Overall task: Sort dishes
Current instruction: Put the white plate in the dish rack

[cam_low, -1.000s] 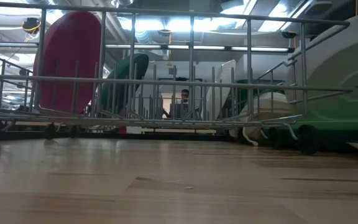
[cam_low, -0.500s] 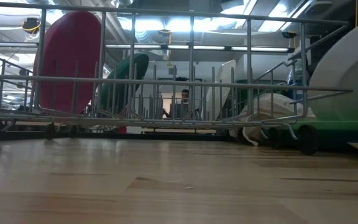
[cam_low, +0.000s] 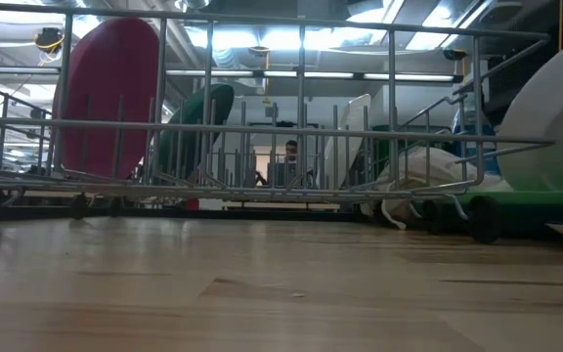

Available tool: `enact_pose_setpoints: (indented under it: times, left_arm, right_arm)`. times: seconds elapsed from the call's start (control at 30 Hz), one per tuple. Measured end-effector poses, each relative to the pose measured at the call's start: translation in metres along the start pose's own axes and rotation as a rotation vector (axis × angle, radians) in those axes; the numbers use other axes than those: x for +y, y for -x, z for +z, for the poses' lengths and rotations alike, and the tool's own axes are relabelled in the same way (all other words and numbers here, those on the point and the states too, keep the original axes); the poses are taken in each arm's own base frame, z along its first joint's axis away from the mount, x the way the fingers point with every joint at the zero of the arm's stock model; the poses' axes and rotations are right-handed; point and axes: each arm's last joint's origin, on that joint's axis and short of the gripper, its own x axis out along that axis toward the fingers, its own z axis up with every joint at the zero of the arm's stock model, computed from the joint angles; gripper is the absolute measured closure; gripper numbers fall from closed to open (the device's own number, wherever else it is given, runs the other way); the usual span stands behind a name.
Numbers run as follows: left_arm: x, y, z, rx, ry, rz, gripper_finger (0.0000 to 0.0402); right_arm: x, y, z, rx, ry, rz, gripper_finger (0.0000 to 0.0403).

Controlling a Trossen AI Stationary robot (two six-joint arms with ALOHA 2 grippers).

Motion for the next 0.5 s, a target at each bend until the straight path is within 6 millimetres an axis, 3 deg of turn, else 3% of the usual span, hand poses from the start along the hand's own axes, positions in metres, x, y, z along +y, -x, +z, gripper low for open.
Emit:
enact_pose_setpoints:
  times: [0.17, 0.5]
  left_arm:
    - [0.0, 0.0, 0.0, 0.0, 0.0, 0.0, 0.0284]
    - [0.0, 0.0, 0.0, 0.0, 0.0, 0.0, 0.0284]
  right_arm:
    - [0.001, 0.007, 0.0, -0.017, 0.0, 0.02, 0.0388]
    - [0.0, 0.056, -0.001, -0.215, -0.005, 0.108, 0.0388]
